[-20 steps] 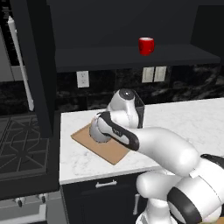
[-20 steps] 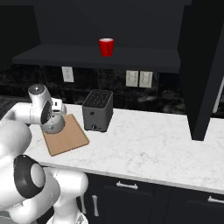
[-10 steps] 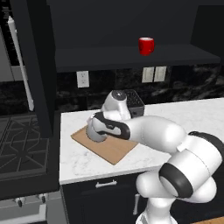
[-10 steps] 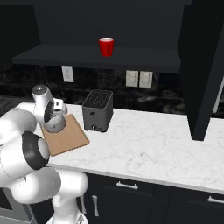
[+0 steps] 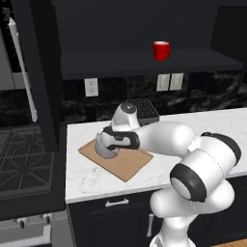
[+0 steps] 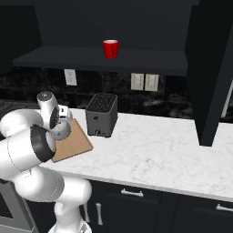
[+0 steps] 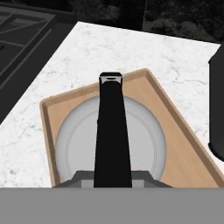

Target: Pick the kettle from the counter and place it on the tray. Then pick the mug from the cabinet and place it on the tray. Then close the cabinet doors.

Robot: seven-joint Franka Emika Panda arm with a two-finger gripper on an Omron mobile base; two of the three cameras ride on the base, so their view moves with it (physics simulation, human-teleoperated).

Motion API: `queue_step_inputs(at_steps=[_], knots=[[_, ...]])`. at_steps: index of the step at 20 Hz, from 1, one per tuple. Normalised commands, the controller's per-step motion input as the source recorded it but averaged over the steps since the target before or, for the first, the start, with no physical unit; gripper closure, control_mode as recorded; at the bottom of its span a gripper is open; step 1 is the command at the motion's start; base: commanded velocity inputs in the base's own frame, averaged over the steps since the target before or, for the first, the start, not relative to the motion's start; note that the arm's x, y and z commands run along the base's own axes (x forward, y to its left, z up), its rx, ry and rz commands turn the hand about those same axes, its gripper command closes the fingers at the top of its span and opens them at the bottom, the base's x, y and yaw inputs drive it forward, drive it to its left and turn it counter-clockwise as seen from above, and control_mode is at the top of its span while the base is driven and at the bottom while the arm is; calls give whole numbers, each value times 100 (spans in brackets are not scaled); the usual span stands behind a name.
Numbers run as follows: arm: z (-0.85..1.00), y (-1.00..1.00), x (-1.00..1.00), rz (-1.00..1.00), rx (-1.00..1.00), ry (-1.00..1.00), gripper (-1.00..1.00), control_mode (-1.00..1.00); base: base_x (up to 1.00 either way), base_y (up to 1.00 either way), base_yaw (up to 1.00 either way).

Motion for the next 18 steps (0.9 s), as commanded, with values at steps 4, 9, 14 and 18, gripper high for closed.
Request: queue_step_inputs(at_steps=[4, 9, 14, 18], knots=[[-25, 2, 13, 0, 0, 1, 100, -100, 0, 0, 0], [-17, 3, 17, 0, 0, 0, 100, -100, 0, 0, 0], [-12, 7, 19, 0, 0, 0, 100, -100, 0, 0, 0], [-8, 6, 9, 0, 0, 0, 100, -100, 0, 0, 0]])
